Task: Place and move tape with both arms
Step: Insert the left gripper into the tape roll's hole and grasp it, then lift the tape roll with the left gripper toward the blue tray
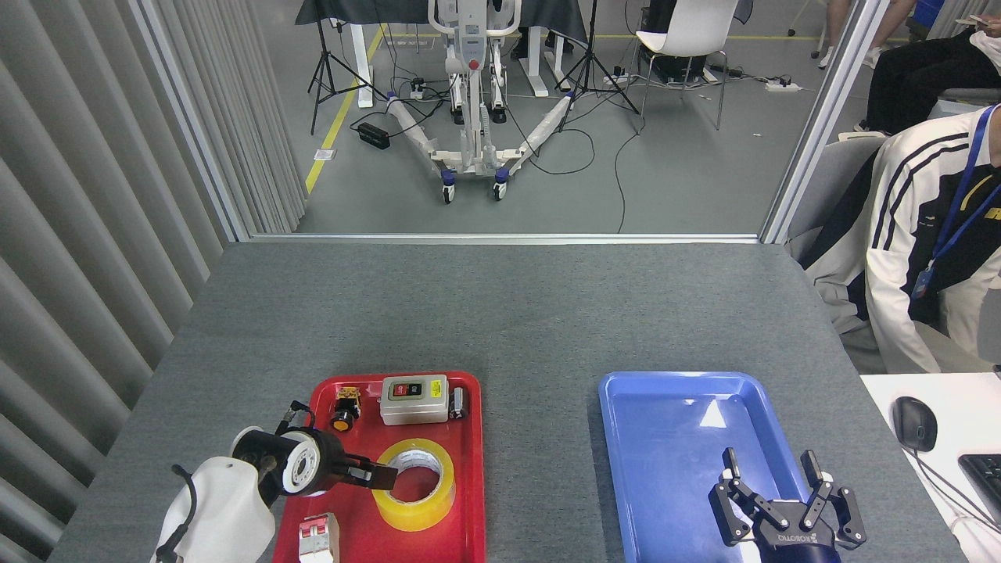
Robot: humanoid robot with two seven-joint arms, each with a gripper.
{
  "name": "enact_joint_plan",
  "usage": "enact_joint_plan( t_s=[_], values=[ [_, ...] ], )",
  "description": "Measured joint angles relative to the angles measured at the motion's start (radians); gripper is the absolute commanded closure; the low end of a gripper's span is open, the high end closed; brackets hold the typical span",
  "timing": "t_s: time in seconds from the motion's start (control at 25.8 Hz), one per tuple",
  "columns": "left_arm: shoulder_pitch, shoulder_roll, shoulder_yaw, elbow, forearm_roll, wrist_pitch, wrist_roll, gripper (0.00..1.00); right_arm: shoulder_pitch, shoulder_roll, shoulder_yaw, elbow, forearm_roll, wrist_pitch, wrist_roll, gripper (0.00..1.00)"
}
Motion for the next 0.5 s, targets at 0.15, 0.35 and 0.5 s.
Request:
enact_joint_plan(
  t_s=[0.15, 0.35, 0.5],
  values=[
    [-0.012, -0.017, -0.001, 0.024, 0.000, 0.011, -0.015, 0.05, 0.000, 0.001, 0.000, 0.000, 0.001, 0.000, -0.001, 0.00],
    [-0.026, -0.040, -0.001, 0.080, -0.001, 0.011, -0.017, 0.46, 0.000, 0.001, 0.000, 0.000, 0.003, -0.002, -0.001, 0.00],
    [-0.035, -0.053, 0.000, 0.112, 0.001, -0.010, -0.022, 0.91, 0.000, 0.002, 0.000, 0.000, 0.003, -0.002, -0.001, 0.00]
  ],
)
